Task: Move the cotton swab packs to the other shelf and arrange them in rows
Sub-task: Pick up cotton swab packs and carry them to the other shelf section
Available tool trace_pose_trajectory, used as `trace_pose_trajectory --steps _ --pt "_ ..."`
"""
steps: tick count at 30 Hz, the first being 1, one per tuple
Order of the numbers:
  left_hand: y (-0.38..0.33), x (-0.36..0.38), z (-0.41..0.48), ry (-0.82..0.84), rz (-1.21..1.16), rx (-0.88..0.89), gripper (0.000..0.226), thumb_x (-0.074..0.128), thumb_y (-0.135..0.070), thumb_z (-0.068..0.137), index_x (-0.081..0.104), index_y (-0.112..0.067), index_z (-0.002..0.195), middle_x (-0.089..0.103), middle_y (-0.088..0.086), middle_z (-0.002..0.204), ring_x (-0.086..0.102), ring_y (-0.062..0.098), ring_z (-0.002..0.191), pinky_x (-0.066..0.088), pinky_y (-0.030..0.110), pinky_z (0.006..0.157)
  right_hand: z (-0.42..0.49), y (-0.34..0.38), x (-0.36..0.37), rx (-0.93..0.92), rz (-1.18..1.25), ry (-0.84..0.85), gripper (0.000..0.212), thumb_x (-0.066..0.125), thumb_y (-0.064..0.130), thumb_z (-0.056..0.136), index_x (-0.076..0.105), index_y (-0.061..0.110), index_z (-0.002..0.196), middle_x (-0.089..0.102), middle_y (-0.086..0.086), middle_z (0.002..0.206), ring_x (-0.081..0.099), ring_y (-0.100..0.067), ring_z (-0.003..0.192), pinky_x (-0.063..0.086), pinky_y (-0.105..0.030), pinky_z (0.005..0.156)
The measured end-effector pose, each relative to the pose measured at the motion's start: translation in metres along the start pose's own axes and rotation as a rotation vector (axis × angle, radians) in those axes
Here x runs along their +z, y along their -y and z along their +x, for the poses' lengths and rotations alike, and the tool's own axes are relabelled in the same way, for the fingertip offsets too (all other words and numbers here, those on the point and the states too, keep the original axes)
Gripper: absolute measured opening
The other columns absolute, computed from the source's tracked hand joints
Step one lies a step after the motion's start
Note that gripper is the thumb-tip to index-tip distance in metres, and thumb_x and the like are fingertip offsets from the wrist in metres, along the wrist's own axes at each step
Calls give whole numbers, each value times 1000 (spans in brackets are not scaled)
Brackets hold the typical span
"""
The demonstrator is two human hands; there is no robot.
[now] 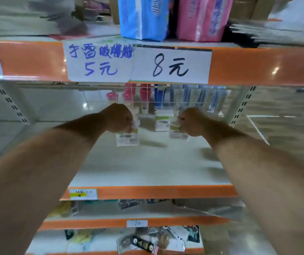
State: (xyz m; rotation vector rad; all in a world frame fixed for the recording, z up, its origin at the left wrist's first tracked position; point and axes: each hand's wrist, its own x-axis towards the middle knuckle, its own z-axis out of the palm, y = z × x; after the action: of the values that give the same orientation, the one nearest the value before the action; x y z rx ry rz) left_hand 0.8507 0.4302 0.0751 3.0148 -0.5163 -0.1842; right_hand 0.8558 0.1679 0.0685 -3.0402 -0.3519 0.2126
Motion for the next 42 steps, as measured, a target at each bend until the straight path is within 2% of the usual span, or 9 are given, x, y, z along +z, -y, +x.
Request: trace_pose_trajectory --steps 3,7,10,17,21,25,30,35,42 --pt "17 4 -5 -3 -15 -39 24 68 -37 88 76 -15 95 73 1 96 59 15 82 37 26 75 28 4 11 -15 -7 -16 22 58 19 89 66 17 109 62 -6 102 51 -21 87 48 -33 83" --pt "27 5 -10 -36 -53 -70 24 69 -35 88 76 -14 95 71 0 93 56 13 80 37 26 75 54 10 17 -21 -38 -60 25 57 20 89 64 18 113 64 -8 109 55 -24 90 46 -34 79" --pt "29 8 -10 -41 -85 -94 22 72 -33 87 75 -14 98 67 -1 86 53 12 78 33 24 72 63 13 25 -32 -112 -107 21 54 21 92 62 16 111 64 -8 107 59 -26 92 46 -34 77" --pt "27 15 -2 -10 -119 -78 26 73 -32 86 75 -15 105 73 -1 100 55 11 81 35 23 74 73 17 42 -95 -188 -195 9 58 23 93 60 16 99 61 -3 84 62 -18 74 58 -37 74" --pt "20 18 3 6 -133 -58 25 74 -30 85 75 -15 105 64 -7 86 53 10 79 31 18 63 78 16 45 -93 -173 -216 5 59 21 92 60 16 94 60 -1 82 61 -17 73 57 -34 71" --pt "15 22 7 3 -168 -39 19 76 -29 83 77 -18 98 58 -14 72 57 11 79 34 19 63 82 18 40 -53 -130 -148 11 57 19 90 61 16 100 61 -7 95 63 -28 89 53 -38 75" --pt "9 24 9 22 -185 -33 18 77 -27 82 77 -18 98 67 -8 79 61 13 82 37 20 61 81 18 50 -91 -146 -308 9 63 12 88 60 16 95 57 -1 86 55 -16 73 50 -28 59" --pt "1 25 11 22 -158 -15 24 77 -29 83 76 -16 102 66 -5 83 60 14 84 33 18 59 77 19 50 -74 -94 -347 14 66 10 86 61 17 97 61 -1 91 56 -15 75 57 -32 66" --pt "-26 26 24 4 -201 33 25 75 -29 85 74 -11 103 71 -1 90 63 14 82 45 24 71 51 4 27 39 -3 -357 27 66 23 89 62 14 114 65 -10 111 65 -27 94 56 -35 77"
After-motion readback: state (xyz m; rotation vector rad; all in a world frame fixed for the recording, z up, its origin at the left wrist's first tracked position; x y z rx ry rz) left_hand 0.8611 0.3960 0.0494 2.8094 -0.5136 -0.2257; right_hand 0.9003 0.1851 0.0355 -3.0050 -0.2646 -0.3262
